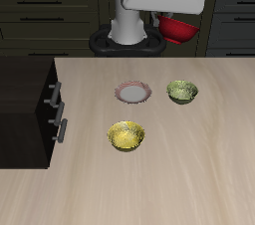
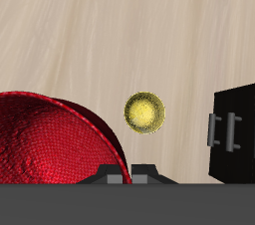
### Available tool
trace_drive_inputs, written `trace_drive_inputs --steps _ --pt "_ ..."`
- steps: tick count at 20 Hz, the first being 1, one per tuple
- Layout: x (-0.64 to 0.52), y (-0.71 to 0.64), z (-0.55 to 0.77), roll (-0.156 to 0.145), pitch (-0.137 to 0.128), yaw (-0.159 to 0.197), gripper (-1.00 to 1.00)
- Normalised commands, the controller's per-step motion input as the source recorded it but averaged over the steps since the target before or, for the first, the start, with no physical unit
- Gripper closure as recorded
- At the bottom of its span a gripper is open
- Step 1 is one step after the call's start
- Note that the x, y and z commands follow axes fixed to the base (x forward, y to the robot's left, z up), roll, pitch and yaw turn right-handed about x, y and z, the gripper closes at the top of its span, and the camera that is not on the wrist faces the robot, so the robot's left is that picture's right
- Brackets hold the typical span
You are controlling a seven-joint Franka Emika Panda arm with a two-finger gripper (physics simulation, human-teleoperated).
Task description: Place the red bowl on top of the wooden cabinet
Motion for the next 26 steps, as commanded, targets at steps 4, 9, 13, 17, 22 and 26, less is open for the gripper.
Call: trace_drive_inputs --steps 4,9,13,17,22,26 --pt "-0.05 -0.27 -0.11 -0.035 0.016 -0.01 1.0" --pt "-0.1 -0.42 -0.05 -0.053 -0.003 -0.001 1.0" --pt "-0.12 -0.2 -0.02 -0.027 -0.002 -0.006 1.0" --pt "-0.06 -0.3 -0.03 -0.018 0.001 0.004 1.0" --pt "-0.08 -0.29 0.09 -0.037 -0.029 -0.003 1.0" --pt "-0.05 -0.27 -0.05 -0.015 0.009 -0.012 1.0"
